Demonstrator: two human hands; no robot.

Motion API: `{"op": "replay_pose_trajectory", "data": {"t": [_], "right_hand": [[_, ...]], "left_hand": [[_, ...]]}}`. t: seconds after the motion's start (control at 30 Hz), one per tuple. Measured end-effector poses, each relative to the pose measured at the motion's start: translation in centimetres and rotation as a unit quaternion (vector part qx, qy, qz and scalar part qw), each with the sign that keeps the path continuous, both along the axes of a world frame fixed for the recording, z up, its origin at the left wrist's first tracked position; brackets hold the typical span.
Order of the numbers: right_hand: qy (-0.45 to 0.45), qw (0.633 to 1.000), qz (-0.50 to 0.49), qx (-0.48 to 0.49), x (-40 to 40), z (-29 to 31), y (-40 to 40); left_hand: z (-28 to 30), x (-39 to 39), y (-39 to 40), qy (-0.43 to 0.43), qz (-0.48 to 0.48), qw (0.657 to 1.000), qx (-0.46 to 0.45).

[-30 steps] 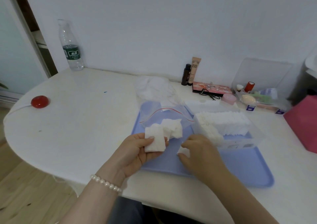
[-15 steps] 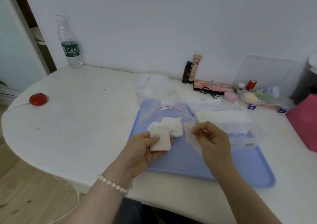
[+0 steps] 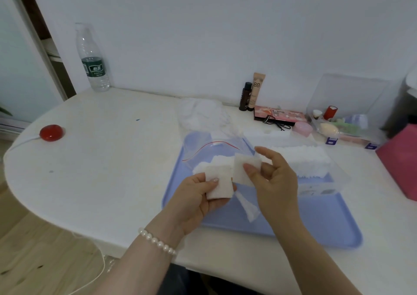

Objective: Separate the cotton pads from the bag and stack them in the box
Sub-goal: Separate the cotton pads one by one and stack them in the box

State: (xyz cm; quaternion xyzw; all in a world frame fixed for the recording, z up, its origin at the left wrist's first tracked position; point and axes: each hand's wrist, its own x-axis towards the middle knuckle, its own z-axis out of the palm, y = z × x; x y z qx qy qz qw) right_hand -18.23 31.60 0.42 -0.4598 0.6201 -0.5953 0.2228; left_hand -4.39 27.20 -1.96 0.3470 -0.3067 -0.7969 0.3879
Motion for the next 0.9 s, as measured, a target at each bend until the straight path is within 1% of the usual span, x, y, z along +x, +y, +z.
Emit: {"op": "replay_pose_trajectory", "data": {"t": [0.07, 0.1, 0.17, 0.2, 0.23, 0.27, 0.33, 0.43, 0.53, 0.67, 0.8, 0.9], "right_hand": [[-0.033, 0.999, 0.011, 0.003, 0.4, 0.1, 0.0], [-0.079, 0.997, 0.022, 0.001, 0.5, 0.2, 0.1], [-0.193, 0.978, 0.072, 0.021, 0.8, 0.6, 0.4], [-0.232, 0.967, 0.098, 0.042, 0.9, 0.7, 0.5], [-0.246, 0.96, 0.118, 0.062, 1.1, 0.7, 0.6], [-0.241, 0.959, 0.126, 0.076, 1.4, 0.6, 0.6], [-0.213, 0.968, 0.106, 0.08, 1.8, 0.3, 0.5], [-0.169, 0.983, 0.055, 0.044, 2.0, -0.3, 0.3], [-0.108, 0.993, 0.04, 0.019, 2.1, -0.9, 0.1], [0.003, 1.0, 0.023, 0.004, 2.1, -2.2, -0.1], [0.051, 0.998, 0.022, -0.002, 2.1, -3.1, 0.0], [0.072, 0.997, 0.03, -0.004, 2.1, -3.4, -0.1]], "left_hand": [[0.0, 0.0, 0.1, -0.003, 0.001, 1.0, -0.006], [-0.1, 0.0, 0.1, -0.006, 0.002, 1.0, -0.009], [-0.2, 0.0, 0.2, -0.007, 0.002, 1.0, -0.015], [-0.3, 0.1, 0.2, -0.004, -0.004, 1.0, -0.019], [-0.3, 0.1, 0.2, 0.0, -0.013, 1.0, -0.027], [-0.3, 0.1, 0.3, 0.005, -0.027, 0.999, -0.039], [0.0, 0.1, 0.6, 0.022, -0.064, 0.996, -0.063], [0.5, -0.2, 1.1, 0.048, -0.087, 0.992, -0.074], [-0.1, -0.5, 1.2, 0.074, -0.078, 0.994, -0.038], [-0.5, -0.6, 1.3, 0.092, -0.076, 0.993, 0.011], [-0.4, -0.6, 1.5, 0.111, -0.071, 0.99, 0.04], [-0.3, -0.4, 1.5, 0.104, -0.071, 0.991, 0.035]]}}
